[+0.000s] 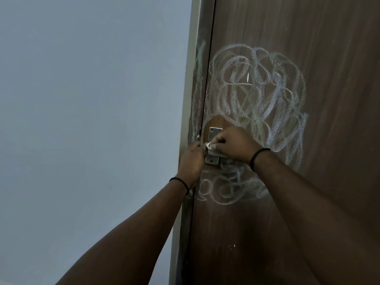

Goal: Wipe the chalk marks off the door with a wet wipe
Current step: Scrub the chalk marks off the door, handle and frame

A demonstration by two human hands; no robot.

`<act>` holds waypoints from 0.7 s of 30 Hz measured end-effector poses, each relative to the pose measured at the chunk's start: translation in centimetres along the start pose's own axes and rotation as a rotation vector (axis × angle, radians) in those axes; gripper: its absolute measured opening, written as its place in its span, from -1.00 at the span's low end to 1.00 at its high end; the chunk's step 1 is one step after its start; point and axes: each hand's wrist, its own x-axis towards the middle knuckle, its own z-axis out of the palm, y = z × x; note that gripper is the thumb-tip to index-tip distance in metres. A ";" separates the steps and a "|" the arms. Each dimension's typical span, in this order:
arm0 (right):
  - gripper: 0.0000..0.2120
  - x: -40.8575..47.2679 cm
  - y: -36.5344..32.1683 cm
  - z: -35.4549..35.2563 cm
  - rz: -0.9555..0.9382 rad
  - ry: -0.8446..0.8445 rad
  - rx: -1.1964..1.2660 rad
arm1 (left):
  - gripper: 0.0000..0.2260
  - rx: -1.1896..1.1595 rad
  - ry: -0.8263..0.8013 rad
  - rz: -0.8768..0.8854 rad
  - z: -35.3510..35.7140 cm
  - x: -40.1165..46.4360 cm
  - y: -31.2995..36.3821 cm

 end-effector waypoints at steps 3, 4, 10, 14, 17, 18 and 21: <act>-0.97 -0.3 1.7 -1.7 0.098 -0.032 -0.005 | -0.85 -0.053 -0.010 -0.031 0.1 0.1 0.3; -0.94 -0.4 2.3 -2.1 0.133 -0.030 -0.021 | -0.84 -0.048 -0.005 -0.031 0.2 0.2 0.3; -0.82 -1.3 0.9 -0.1 0.054 0.022 0.043 | -0.75 0.153 0.042 0.082 0.4 0.1 -0.2; -0.89 -1.8 1.9 -1.2 0.112 0.001 0.033 | -0.80 0.096 0.025 0.053 0.3 0.0 0.2; -0.94 -2.2 3.6 -3.2 0.225 -0.054 -0.019 | -0.77 0.069 0.020 0.029 0.3 -0.1 0.3; -0.93 -2.1 3.6 -3.5 0.249 -0.075 -0.052 | -0.76 0.075 0.029 0.027 0.4 -0.2 0.4; -0.94 -1.2 2.1 -2.3 0.212 -0.048 -0.086 | -0.74 0.093 0.037 0.018 0.6 -0.5 0.5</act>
